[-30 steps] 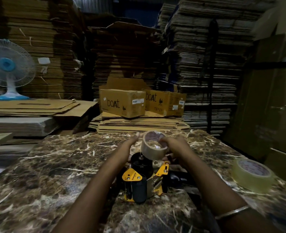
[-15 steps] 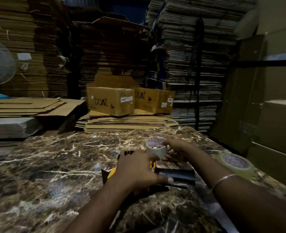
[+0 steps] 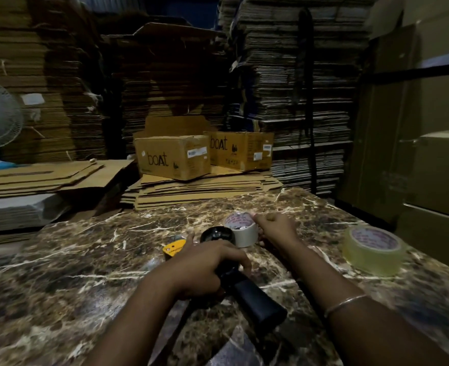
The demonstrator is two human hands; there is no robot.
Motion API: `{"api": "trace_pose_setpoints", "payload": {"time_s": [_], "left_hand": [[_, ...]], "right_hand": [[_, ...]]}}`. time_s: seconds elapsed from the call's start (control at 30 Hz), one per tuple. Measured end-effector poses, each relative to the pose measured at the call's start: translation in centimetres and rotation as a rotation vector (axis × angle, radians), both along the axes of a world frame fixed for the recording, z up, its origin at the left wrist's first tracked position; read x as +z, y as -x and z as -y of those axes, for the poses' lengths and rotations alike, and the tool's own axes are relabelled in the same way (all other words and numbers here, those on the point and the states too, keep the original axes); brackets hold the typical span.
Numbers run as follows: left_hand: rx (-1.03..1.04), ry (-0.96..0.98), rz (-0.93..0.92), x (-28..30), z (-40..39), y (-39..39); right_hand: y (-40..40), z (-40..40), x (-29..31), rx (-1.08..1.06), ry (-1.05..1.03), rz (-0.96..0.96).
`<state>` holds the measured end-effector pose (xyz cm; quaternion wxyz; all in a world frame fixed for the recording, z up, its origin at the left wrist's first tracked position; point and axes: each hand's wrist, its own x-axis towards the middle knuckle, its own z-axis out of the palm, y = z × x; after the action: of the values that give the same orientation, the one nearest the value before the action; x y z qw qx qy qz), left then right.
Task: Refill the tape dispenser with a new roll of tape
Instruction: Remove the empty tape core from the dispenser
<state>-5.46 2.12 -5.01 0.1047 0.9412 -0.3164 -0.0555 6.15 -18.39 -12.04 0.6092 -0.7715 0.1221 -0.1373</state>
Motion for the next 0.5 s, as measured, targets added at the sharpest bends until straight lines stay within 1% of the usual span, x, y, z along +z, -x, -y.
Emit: {"api": "trace_pose_setpoints", "payload": {"time_s": [0.17, 0.23, 0.3, 0.37, 0.4, 0.43, 0.47, 0.5], "left_hand": [[-0.068, 0.123, -0.101, -0.1, -1.0, -0.8], [-0.083, 0.168, -0.165, -0.3, -1.5, -1.1], [-0.09, 0.174, -0.223, -0.3, -2.2, -1.3], [-0.124, 0.213, -0.31, 0.1, -3.0, -1.4], [-0.152, 0.254, -0.363, 0.4, -3.4, -1.3], [-0.171, 0.335, -0.411, 0.7, -3.8, -1.2], [-0.161, 0.457, -0.445, 1.0, -3.9, -1.1], [-0.118, 0.595, -0.44, 1.1, -3.6, -0.8]], "right_hand": [[0.2, -0.1, -0.2, 0.038, 0.176, 0.02], [0.8, -0.1, -0.2, 0.056, 0.164, 0.071], [1.3, -0.2, -0.3, 0.114, 0.14, 0.145], [1.6, -0.3, -0.3, 0.168, 0.153, 0.156], [1.8, -0.3, -0.4, 0.194, 0.164, 0.137], [1.9, -0.3, -0.4, 0.218, 0.182, 0.117], [2.0, -0.3, -0.5, 0.235, 0.226, 0.102], [2.0, -0.3, -0.7, 0.242, 0.267, 0.099]]}}
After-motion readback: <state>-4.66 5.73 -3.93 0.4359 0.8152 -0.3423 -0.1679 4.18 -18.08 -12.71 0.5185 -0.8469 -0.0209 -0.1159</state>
